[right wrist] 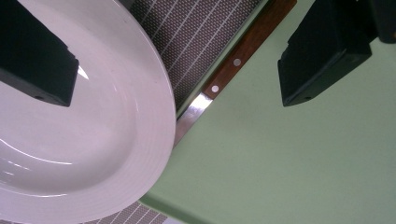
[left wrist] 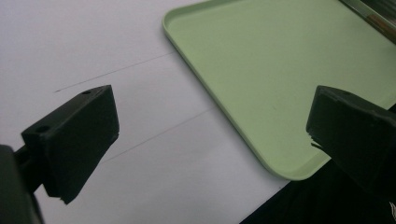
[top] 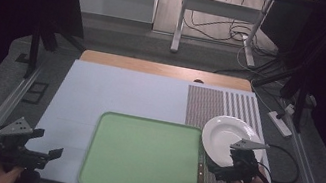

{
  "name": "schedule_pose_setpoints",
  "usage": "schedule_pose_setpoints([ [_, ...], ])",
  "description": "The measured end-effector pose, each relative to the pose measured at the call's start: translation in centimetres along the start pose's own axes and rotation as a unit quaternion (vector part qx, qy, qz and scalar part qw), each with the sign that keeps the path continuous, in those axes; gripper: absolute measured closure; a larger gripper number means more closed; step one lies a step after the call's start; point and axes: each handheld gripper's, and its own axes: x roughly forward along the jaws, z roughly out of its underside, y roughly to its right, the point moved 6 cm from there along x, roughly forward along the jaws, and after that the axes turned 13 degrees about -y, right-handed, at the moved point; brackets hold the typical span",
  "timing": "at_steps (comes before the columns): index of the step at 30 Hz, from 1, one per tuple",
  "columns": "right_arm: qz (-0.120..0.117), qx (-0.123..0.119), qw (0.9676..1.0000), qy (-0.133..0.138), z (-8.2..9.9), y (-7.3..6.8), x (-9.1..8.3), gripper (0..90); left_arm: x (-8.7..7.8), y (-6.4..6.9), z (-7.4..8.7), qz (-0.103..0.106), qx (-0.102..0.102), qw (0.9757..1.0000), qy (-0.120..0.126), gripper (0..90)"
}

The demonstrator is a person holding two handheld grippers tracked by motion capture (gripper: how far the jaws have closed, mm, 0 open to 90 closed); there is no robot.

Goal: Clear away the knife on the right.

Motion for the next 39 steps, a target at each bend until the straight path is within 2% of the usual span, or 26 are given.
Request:
schedule_pose_setpoints([
  [6,0.001,0.009,0.9999,0.010,0.4,0.3,-0.7,0.0,0.0,0.0,0.0,0.000,-0.001,1.0000,0.000,2.2],
  [12,0.003,0.014,0.9999,0.009,0.8,0.4,-1.1,0.0,0.0,0.0,0.0,-0.001,0.001,1.0000,-0.002,2.2],
  [19,0.004,0.022,0.9995,0.024,1.1,0.6,-1.7,0.0,0.0,0.0,0.0,0.000,-0.002,1.0000,0.000,2.2],
  [33,0.005,0.036,0.9989,0.031,2.1,0.7,-2.7,0.0,0.0,-0.1,0.0,0.000,-0.003,1.0000,-0.001,2.2],
  [39,0.012,0.041,0.9985,0.034,2.5,0.9,-3.2,0.0,0.0,-0.1,0.0,0.000,-0.003,1.0000,-0.001,2.2],
])
